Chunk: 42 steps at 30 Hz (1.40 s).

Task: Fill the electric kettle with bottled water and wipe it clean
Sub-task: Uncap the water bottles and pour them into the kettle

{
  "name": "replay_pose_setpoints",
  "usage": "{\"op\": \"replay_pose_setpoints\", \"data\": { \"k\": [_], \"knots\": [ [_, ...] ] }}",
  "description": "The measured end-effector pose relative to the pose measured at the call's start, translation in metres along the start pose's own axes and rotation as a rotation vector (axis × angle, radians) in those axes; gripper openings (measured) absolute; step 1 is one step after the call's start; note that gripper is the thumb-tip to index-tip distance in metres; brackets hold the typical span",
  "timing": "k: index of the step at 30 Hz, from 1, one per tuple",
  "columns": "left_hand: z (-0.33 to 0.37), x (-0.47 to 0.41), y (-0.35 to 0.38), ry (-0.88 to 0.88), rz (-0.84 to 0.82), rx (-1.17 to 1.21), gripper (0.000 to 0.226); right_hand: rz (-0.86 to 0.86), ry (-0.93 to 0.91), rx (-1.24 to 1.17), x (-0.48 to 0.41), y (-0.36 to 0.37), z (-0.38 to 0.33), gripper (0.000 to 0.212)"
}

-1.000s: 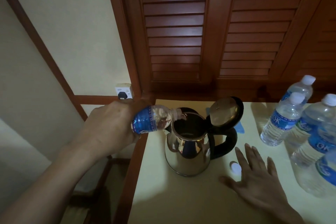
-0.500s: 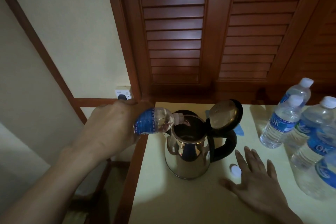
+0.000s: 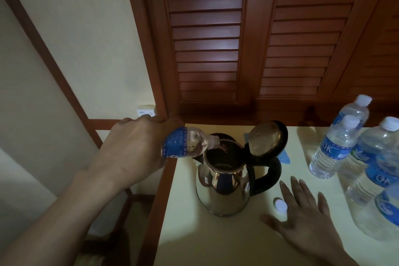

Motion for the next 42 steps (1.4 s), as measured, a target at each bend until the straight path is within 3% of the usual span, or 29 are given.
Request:
{"op": "replay_pose_setpoints", "data": {
  "k": [15,22,28,42],
  "knots": [
    [0.001,-0.004,-0.001,0.024,0.028,0.019,0.053,-0.010,0.007,0.014,-0.002,0.001,0.002,0.117],
    [-0.001,-0.006,-0.002,0.035,0.045,0.005,0.048,0.000,-0.005,0.014,-0.002,0.000,0.001,0.128],
    [0.001,-0.009,-0.004,0.062,0.074,0.016,0.049,-0.010,0.003,0.013,-0.002,0.002,0.002,0.118],
    [0.001,-0.013,-0.002,0.094,0.049,-0.033,0.056,-0.003,0.001,0.001,-0.001,0.001,0.001,0.118]
  ]
}}
Point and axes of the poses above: each hand's wrist, its own x-axis away from the middle knuckle, its own y-axis out of the palm, z = x × y, the point moved 3 cm from there along -x, towards the middle knuckle, and after that the axes turned 11 degrees about -x, right-handed, at the moved point
